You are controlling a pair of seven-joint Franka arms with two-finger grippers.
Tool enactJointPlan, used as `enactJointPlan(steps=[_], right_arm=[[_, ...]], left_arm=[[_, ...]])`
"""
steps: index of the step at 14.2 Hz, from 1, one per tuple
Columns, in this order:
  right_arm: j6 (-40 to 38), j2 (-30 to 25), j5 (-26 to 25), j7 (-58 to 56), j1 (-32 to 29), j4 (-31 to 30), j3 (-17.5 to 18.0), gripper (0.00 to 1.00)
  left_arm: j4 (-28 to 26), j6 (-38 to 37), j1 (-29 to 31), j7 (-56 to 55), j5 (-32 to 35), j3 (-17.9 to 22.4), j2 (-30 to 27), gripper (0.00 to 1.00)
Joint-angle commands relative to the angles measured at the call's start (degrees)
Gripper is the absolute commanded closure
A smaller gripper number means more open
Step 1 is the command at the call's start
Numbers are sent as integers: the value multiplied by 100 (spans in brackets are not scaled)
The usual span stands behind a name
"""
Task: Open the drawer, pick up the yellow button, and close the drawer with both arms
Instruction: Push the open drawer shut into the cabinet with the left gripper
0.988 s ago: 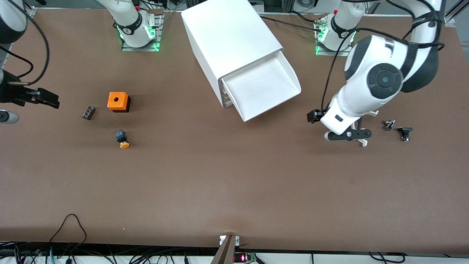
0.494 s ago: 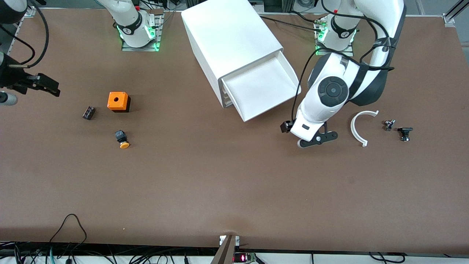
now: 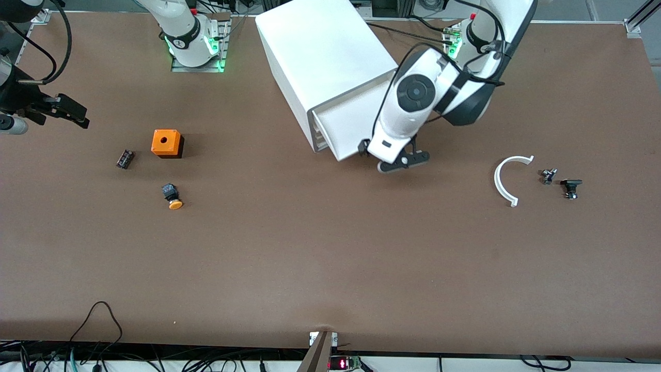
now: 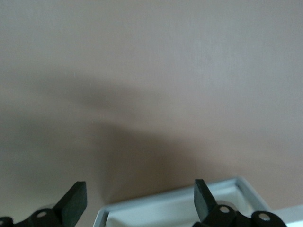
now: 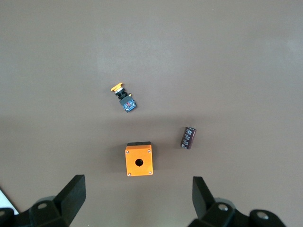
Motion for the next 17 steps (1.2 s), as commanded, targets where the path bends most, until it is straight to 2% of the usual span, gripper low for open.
enactJointPlan(steps=[1,4,12,15,17], right_arm=[[211,-37,104,-161,1,-118,-35,0],[169,-28,60,-205,10,-22,-35,0],[160,43,52,-258,10,14,-26,0],[168,43,60,-232,10,14,-26,0],[160,43,87,-196,10,14,-35,0]], left_arm=[[-605,55,431,-236,-229,-669,-551,0],[-631,54,431,-852,-467,-1057,-561,0],[-807,54,458,-915,-634,-1268,-561,0],[-807,46,537,-1361,-634,-1514,-569,0],[-798,46,554,-1460,-634,-1524,-569,0]])
